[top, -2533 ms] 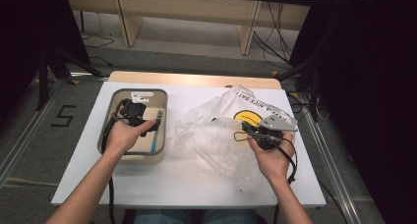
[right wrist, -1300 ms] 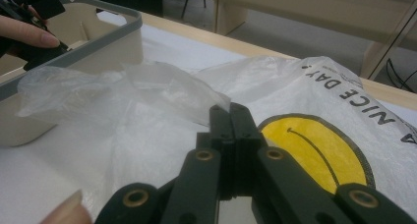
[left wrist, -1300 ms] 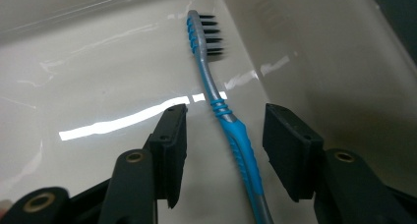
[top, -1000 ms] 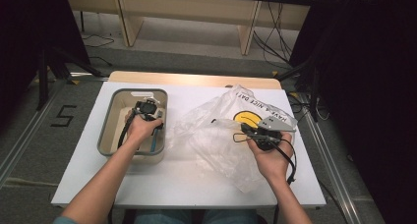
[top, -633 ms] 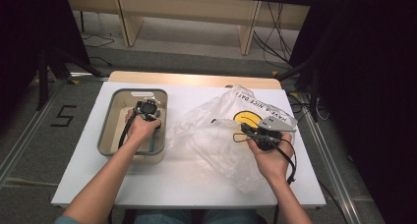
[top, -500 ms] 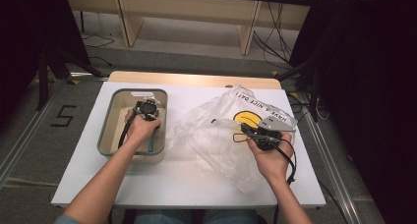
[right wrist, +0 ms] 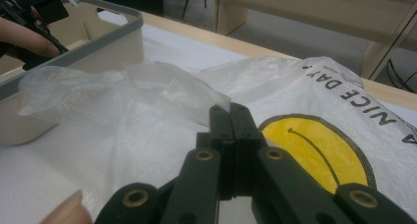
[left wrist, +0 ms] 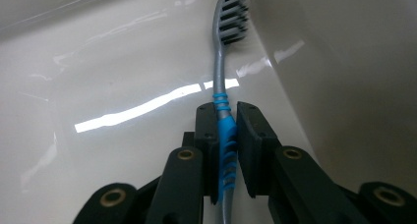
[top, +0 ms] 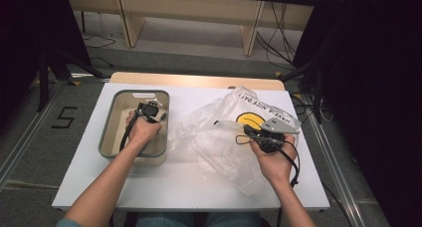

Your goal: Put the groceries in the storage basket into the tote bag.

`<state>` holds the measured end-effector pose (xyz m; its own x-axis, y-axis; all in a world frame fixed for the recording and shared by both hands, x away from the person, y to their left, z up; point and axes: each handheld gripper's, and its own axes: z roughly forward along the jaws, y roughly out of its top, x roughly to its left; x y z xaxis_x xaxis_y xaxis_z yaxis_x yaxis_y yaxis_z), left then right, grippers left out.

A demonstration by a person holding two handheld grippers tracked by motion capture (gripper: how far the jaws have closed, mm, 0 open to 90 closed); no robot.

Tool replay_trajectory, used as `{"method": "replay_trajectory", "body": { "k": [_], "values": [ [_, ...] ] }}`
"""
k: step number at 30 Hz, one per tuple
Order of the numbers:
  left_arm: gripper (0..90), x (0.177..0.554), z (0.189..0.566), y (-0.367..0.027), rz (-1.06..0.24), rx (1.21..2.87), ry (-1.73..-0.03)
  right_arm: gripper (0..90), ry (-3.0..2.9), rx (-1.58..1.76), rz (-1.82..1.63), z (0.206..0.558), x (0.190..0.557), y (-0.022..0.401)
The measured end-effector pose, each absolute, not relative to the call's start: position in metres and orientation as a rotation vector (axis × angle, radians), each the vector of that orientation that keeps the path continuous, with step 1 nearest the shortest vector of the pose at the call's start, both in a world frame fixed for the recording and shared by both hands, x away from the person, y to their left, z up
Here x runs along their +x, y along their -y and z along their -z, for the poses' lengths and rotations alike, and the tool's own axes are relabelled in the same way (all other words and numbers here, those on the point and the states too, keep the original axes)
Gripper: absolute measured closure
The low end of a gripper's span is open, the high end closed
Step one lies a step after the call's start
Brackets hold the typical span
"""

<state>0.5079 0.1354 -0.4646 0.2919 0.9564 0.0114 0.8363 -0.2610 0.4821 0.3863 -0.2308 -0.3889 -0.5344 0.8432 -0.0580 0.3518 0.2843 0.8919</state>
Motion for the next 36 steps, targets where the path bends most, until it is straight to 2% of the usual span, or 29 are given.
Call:
{"method": "replay_trajectory", "body": {
  "k": [16,36],
  "values": [
    [79.9,0.504,0.465,-0.140,-0.415,2.173,-1.587,90.0,-2.020,1.068,-1.202,0.390,0.387,0.231],
    [79.9,0.497,0.451,-0.149,-0.480,2.085,-1.554,90.0,-2.017,1.065,-1.205,0.390,0.387,0.231]
  ]
}}
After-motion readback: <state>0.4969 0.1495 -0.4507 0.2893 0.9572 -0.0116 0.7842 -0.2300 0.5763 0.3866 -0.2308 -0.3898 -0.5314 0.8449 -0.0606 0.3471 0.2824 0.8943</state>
